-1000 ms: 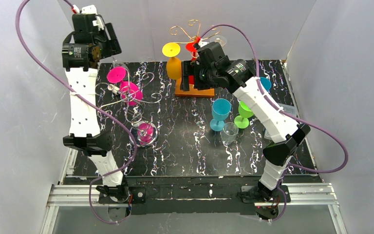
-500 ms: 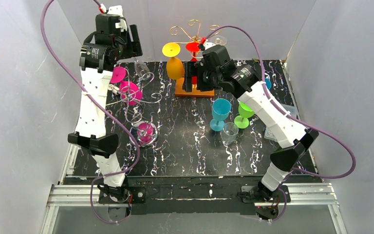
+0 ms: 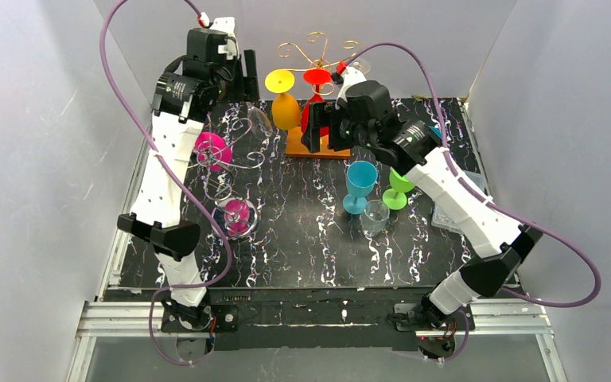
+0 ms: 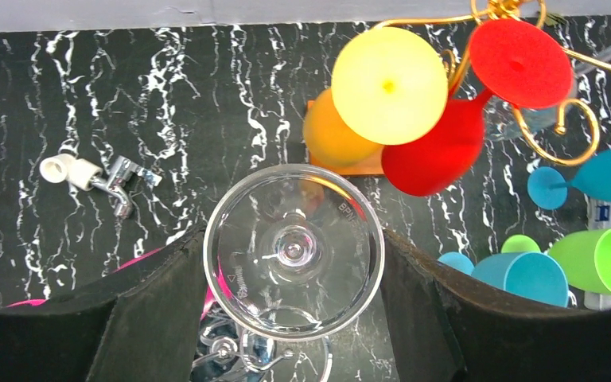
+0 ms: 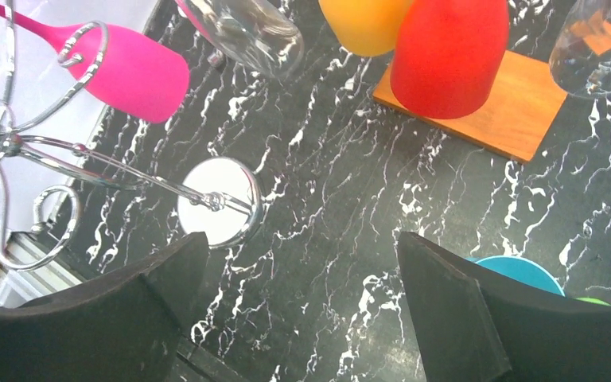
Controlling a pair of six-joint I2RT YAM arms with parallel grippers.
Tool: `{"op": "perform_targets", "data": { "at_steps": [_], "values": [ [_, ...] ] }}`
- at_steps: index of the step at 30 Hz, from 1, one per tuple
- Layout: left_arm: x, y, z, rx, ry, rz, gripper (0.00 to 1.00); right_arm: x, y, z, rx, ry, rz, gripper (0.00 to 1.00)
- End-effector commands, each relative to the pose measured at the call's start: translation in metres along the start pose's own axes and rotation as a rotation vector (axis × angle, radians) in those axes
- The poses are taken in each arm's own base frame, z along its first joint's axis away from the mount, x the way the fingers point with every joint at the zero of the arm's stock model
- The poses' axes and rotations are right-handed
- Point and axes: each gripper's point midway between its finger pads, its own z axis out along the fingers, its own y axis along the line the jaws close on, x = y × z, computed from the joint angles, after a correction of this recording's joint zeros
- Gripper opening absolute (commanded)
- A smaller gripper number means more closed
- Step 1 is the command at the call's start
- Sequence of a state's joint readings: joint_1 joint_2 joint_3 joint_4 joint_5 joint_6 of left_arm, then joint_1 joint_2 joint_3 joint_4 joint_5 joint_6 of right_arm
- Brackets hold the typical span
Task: Take the wine glass off the wine glass rack
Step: Place the wine glass at the center of the board.
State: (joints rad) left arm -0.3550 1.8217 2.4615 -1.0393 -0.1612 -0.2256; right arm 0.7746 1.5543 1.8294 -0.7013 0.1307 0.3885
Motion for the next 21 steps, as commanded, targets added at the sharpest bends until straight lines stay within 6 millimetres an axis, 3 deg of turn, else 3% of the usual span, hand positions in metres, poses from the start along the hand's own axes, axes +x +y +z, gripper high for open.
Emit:
{"op": "perform_targets", "data": {
  "at_steps": [1,11,21],
  "values": [
    [-0.011,-0.015,-0.026,0.058,-0.058,-0.009,0.26,-0.037,0.015,-0.021,-0.075,-0.168,-0.014,0.98],
    [-0.004,-0.043,-0.038,0.161,-0.029,-0.031,0.26,-0.023,0.015,-0.009,-0.125,-0.159,-0.037,0.98],
    [0.000,-0.056,-0.055,0.228,-0.015,-0.064,0.25,-0.008,0.009,-0.001,-0.321,-0.113,0.263,0.98]
  ]
}}
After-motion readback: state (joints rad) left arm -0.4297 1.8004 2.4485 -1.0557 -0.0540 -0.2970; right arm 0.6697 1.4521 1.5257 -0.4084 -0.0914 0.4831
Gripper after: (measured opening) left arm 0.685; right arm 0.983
